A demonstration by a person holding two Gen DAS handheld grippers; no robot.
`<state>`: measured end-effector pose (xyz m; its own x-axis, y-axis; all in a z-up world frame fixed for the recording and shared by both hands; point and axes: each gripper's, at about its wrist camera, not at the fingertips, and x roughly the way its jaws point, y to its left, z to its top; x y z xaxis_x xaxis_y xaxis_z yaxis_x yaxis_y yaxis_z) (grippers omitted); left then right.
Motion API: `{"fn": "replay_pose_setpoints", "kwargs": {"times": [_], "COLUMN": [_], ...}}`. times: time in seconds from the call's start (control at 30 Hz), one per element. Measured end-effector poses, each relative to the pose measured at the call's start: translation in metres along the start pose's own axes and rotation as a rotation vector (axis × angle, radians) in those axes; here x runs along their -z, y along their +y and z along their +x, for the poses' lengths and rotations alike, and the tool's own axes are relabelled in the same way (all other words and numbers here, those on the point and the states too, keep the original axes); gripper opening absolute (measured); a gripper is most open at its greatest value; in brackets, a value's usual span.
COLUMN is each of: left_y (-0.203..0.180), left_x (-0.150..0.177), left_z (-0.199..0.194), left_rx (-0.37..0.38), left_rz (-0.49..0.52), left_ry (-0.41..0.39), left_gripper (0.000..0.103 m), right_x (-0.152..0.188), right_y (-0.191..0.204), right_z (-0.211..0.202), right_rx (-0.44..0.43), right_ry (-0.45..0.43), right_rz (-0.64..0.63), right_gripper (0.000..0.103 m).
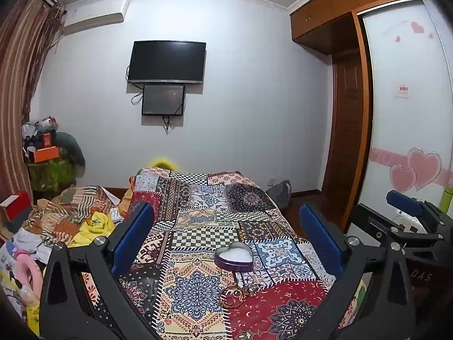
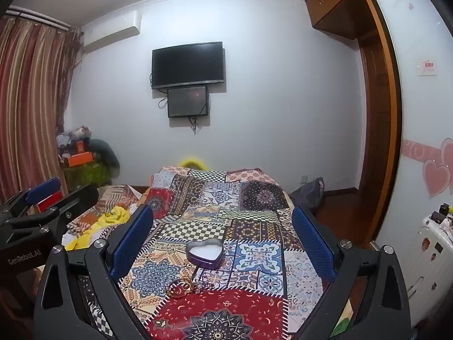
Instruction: Organize jewelry
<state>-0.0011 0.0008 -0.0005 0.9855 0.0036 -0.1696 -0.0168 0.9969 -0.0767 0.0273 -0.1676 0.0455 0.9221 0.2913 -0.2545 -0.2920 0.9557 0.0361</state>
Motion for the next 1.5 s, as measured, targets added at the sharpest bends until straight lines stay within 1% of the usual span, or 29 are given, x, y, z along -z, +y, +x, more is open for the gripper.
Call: {"fn": "replay_pose_setpoints", "kwargs": {"times": [0.17, 0.2, 0.3, 0.37, 0.5, 0.53, 1.5], "left_y": [-0.001, 0.002, 0.004, 0.004, 0.005, 0.005, 0.003], "left_x": [0.006, 0.009, 0.013, 0.008, 0.011, 0.006, 0.009], "left_z": [-0.004, 0.000, -0.005, 0.007, 0.008, 0.009, 0.012], "left_rx": [-0.002, -0.003, -0.011, -0.007, -0.008, -0.009, -0.008], "left_rz": [-0.002, -0.003, -0.003, 0.003, 0.003, 0.003, 0.008], "left_ry": [0.004, 0.009, 0.005, 0.034, 0.038, 0.044, 0.051], "left_gripper": [0.103, 0.103, 0.103, 0.103, 0.103, 0.103, 0.103], "right_x": [0.000, 0.000, -0.001, -0.002, -0.001, -0.001, 0.000], "right_y": [-0.001, -0.001, 0.005, 0.009, 0.005, 0.006, 0.004], "right_z": [0.001, 0.001, 0.000, -0.001, -0.001, -0.002, 0.001], "right_rx": [0.000, 0.001, 0.002, 0.001, -0.003, -0.003, -0.010], "right_ry": [-0.002, -0.001, -0.002, -0.002, -0.002, -0.002, 0.005], "right_rz": [0.002, 0.003, 0.000, -0.003, 0.002, 0.003, 0.002], "right_gripper": [0.097, 0.097, 0.097, 0.097, 0.097, 0.097, 0.098]}}
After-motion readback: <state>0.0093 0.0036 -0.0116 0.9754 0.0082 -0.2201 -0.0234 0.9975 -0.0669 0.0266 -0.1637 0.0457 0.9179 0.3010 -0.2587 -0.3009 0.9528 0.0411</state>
